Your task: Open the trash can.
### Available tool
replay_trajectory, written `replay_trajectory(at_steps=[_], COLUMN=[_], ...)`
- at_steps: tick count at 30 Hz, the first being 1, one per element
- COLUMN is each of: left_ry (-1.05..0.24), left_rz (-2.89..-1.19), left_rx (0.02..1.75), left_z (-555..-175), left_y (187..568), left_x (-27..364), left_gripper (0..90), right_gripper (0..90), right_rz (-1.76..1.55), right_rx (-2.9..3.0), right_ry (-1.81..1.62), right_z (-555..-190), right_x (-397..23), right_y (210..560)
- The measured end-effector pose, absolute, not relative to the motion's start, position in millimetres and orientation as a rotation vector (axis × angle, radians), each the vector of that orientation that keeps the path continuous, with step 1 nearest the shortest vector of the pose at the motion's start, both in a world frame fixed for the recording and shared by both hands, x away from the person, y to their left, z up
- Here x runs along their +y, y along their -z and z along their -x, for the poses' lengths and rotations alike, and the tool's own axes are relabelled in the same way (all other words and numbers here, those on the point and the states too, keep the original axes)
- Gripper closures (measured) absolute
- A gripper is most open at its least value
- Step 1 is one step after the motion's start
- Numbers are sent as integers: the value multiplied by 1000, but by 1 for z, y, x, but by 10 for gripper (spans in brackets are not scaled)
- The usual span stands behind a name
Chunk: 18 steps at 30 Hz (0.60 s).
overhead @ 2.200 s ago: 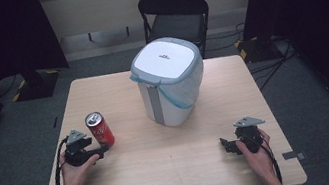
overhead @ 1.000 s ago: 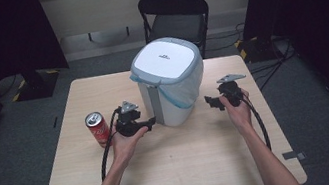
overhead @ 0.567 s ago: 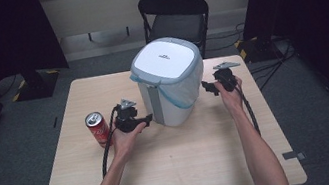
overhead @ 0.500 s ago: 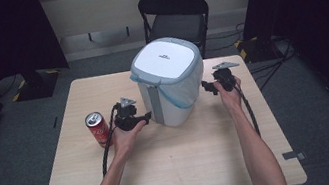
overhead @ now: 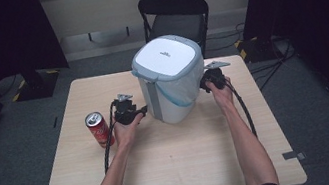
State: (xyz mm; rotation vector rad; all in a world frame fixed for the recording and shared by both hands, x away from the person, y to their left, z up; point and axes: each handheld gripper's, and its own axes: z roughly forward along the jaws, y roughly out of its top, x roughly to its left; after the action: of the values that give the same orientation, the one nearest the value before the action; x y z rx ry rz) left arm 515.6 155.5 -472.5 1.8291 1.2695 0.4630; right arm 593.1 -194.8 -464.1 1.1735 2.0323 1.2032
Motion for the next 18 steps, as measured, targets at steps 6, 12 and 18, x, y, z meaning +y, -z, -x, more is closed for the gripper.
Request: replay_trajectory(at_steps=[6, 12, 18], left_ry=[-465, -428, -443], left_rz=[-1793, -1806, -1851], left_rx=[1308, 1297, 1242], left_z=[-519, -521, -512], left_y=[472, 475, 459], left_x=[164, 162, 161], left_gripper=[627, 677, 625], right_gripper=[710, 701, 553], right_rz=[-1042, -985, -1028], right_rx=[2161, 2220, 2205], right_ry=[-1306, -1353, -1369], right_z=[-580, -557, -546], right_x=[-202, -212, -220], right_y=[462, 463, 464])
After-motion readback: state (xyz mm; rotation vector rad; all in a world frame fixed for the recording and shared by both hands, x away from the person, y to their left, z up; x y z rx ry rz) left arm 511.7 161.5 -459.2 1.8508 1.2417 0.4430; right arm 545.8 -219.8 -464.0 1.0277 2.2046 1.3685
